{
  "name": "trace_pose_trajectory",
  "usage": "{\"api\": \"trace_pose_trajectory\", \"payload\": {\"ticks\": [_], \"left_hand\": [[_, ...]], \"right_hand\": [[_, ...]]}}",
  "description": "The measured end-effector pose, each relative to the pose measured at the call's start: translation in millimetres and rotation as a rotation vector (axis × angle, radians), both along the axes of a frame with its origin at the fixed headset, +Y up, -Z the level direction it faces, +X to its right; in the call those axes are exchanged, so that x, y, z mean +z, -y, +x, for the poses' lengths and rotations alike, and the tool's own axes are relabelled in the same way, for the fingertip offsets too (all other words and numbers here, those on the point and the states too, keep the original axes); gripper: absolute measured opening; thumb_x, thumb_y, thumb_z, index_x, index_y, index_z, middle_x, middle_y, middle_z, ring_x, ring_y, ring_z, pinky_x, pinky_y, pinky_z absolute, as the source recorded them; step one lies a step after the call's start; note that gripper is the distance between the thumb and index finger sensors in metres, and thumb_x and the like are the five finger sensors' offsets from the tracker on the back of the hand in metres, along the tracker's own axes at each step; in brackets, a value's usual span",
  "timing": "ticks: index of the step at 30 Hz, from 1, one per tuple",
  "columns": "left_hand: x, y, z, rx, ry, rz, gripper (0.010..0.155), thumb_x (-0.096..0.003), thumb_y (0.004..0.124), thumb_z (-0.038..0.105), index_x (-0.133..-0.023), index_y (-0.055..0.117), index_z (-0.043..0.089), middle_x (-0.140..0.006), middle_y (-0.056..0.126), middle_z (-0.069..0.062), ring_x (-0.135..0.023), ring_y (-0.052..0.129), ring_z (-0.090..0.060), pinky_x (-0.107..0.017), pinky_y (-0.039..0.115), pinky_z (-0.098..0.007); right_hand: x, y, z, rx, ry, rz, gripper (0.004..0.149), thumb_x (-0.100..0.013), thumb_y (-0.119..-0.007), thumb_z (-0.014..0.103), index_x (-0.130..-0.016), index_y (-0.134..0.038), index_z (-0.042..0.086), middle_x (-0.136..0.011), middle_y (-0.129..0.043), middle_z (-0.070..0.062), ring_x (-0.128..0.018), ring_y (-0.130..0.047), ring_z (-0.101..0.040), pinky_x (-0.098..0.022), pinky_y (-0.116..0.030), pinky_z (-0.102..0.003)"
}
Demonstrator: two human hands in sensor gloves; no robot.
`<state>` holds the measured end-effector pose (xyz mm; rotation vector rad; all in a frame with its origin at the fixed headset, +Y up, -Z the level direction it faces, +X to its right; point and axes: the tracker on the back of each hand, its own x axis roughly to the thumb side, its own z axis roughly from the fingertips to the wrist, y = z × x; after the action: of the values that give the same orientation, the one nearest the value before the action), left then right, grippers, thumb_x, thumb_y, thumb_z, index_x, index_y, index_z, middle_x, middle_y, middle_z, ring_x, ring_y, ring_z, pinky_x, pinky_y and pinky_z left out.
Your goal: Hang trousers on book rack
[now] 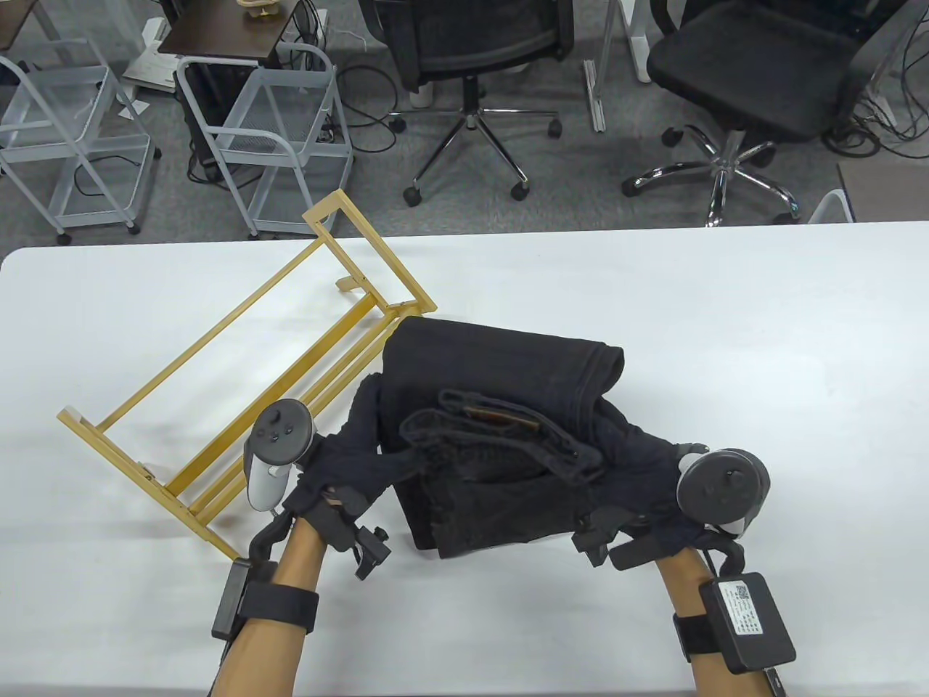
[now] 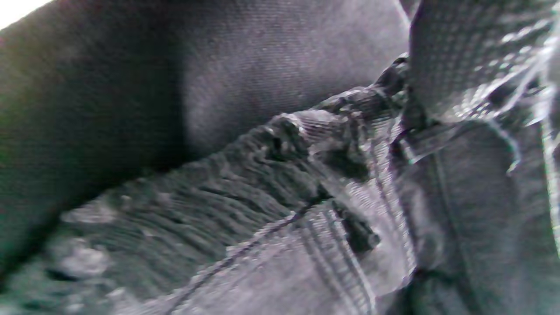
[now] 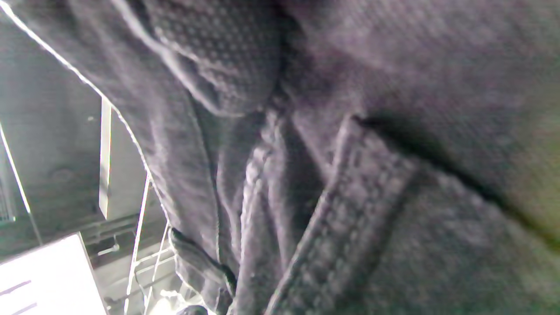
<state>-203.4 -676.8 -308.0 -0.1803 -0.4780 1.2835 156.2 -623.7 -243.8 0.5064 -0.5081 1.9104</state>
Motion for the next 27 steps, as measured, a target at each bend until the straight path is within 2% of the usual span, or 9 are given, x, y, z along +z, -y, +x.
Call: {"api": "trace_pose_trajectory", "payload": {"ticks": [5, 9, 11, 14, 19, 21, 24, 26, 27], "left_hand": [[9.5, -17.0, 0.4, 0.065, -0.090, 0.146, 0.113, -0.0262, 0.097, 0.059, -0.101, 0.024, 0.017, -0.101, 0.070, -0.003, -0.097, 0.085, -0.036, -0.072, 0.058, -0.067], [17.8, -28.9, 3.2, 0.120, -0.118, 0.212, 0.112, -0.0259, 0.100, 0.054, -0.101, 0.025, 0.019, -0.104, 0.068, -0.004, -0.075, 0.102, -0.029, -0.064, 0.076, -0.057], [21.9, -33.5, 6.8, 0.110, -0.087, 0.204, 0.114, -0.0263, 0.100, 0.054, -0.100, 0.020, 0.019, -0.107, 0.064, -0.001, -0.072, 0.101, -0.028, -0.064, 0.076, -0.056], [25.7, -36.2, 6.9, 0.108, -0.142, 0.241, 0.115, -0.0259, 0.100, 0.054, -0.100, 0.020, 0.019, -0.104, 0.067, 0.000, -0.066, 0.102, -0.026, -0.061, 0.077, -0.054], [34.5, -47.5, 3.5, 0.085, -0.261, 0.306, 0.106, -0.0296, 0.100, 0.049, -0.100, 0.025, 0.021, -0.094, 0.079, 0.012, -0.055, 0.105, -0.019, -0.059, 0.081, -0.047], [35.3, -50.8, 4.4, 0.081, -0.268, 0.316, 0.103, -0.0302, 0.100, 0.047, -0.100, 0.027, 0.022, -0.090, 0.083, 0.015, -0.058, 0.104, -0.019, -0.063, 0.077, -0.050], [36.7, -52.4, 6.6, 0.084, -0.236, 0.292, 0.101, -0.0318, 0.099, 0.043, -0.099, 0.027, 0.026, -0.089, 0.083, 0.016, -0.093, 0.090, -0.026, -0.074, 0.062, -0.059], [37.4, -53.5, 8.3, 0.042, -0.222, 0.306, 0.103, -0.0317, 0.099, 0.043, -0.099, 0.023, 0.026, -0.092, 0.080, 0.017, -0.095, 0.089, -0.027, -0.074, 0.064, -0.059], [37.3, -53.8, 10.2, 0.027, -0.202, 0.301, 0.105, -0.0321, 0.099, 0.042, -0.099, 0.020, 0.027, -0.094, 0.076, 0.017, -0.088, 0.098, -0.025, -0.072, 0.069, -0.057]], "right_hand": [[-4.2, 6.1, 1.3, -0.080, -0.034, -0.056, 0.058, -0.031, -0.094, 0.027, -0.085, -0.072, 0.025, -0.099, -0.072, -0.003, -0.065, -0.105, -0.030, -0.041, -0.094, -0.048], [-7.7, 10.6, 1.2, -0.111, -0.065, -0.096, 0.059, -0.032, -0.093, 0.027, -0.086, -0.070, 0.024, -0.100, -0.070, -0.004, -0.066, -0.105, -0.030, -0.041, -0.094, -0.048], [-8.8, 14.3, -1.2, -0.122, -0.091, -0.118, 0.059, -0.032, -0.093, 0.027, -0.087, -0.070, 0.023, -0.101, -0.068, -0.004, -0.066, -0.104, -0.030, -0.041, -0.094, -0.048], [-8.6, 18.4, -4.8, -0.143, -0.120, -0.145, 0.060, -0.032, -0.093, 0.027, -0.087, -0.069, 0.023, -0.102, -0.066, -0.005, -0.067, -0.104, -0.030, -0.042, -0.093, -0.048], [-11.6, 26.5, -11.8, -0.184, -0.145, -0.185, 0.062, -0.032, -0.092, 0.027, -0.088, -0.067, 0.020, -0.103, -0.064, -0.007, -0.068, -0.103, -0.030, -0.042, -0.093, -0.048], [-13.7, 32.1, -14.7, -0.207, -0.172, -0.232, 0.062, -0.033, -0.092, 0.026, -0.089, -0.066, 0.019, -0.104, -0.061, -0.009, -0.070, -0.101, -0.031, -0.044, -0.091, -0.049], [-17.6, 42.7, -18.5, -0.233, -0.211, -0.303, 0.062, -0.034, -0.091, 0.025, -0.089, -0.064, 0.019, -0.106, -0.057, -0.009, -0.072, -0.099, -0.031, -0.046, -0.090, -0.050], [-19.1, 47.7, -20.9, -0.250, -0.227, -0.332, 0.063, -0.034, -0.090, 0.025, -0.090, -0.063, 0.019, -0.106, -0.056, -0.009, -0.073, -0.098, -0.031, -0.046, -0.089, -0.050], [-19.9, 49.8, -22.9, -0.265, -0.242, -0.352, 0.063, -0.034, -0.090, 0.025, -0.090, -0.063, 0.019, -0.106, -0.055, -0.009, -0.073, -0.098, -0.031, -0.047, -0.089, -0.051]]}}
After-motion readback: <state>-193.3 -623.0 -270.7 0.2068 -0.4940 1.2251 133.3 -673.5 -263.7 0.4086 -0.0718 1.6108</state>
